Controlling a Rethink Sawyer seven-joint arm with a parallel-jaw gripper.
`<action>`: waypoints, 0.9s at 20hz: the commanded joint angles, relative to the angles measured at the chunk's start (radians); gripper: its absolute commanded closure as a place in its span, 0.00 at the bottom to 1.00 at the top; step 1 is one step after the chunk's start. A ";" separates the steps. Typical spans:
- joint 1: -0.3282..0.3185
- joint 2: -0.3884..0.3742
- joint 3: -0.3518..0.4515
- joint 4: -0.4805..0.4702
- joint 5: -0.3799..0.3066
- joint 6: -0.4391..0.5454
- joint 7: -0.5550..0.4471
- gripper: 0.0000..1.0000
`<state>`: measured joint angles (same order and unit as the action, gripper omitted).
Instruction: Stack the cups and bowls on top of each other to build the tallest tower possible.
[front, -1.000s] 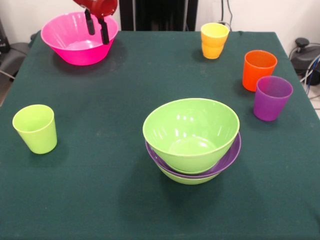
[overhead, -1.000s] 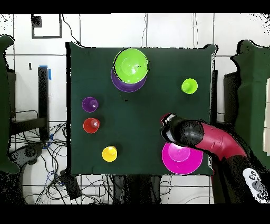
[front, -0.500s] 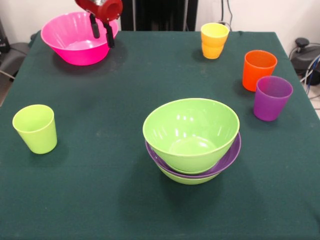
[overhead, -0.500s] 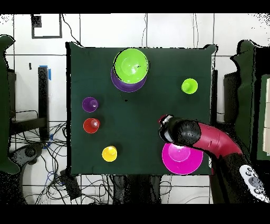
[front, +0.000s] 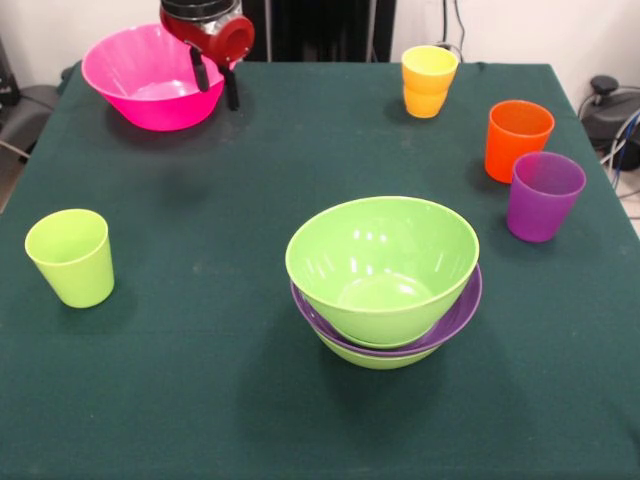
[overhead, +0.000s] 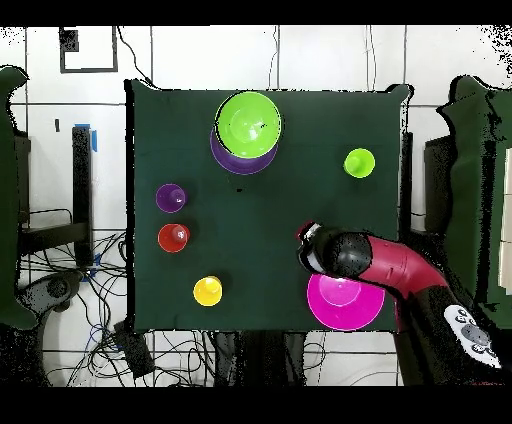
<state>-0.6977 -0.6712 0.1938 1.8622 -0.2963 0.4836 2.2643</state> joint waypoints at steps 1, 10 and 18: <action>0.006 0.047 0.070 -0.045 -0.089 -0.061 -0.090 0.00; -0.009 0.090 0.063 -0.079 -0.130 -0.066 -0.100 0.00; -0.018 0.028 0.080 -0.054 -0.117 -0.010 -0.104 0.00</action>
<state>-0.7150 -0.6239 0.1939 1.8551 -0.3597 0.4768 2.2643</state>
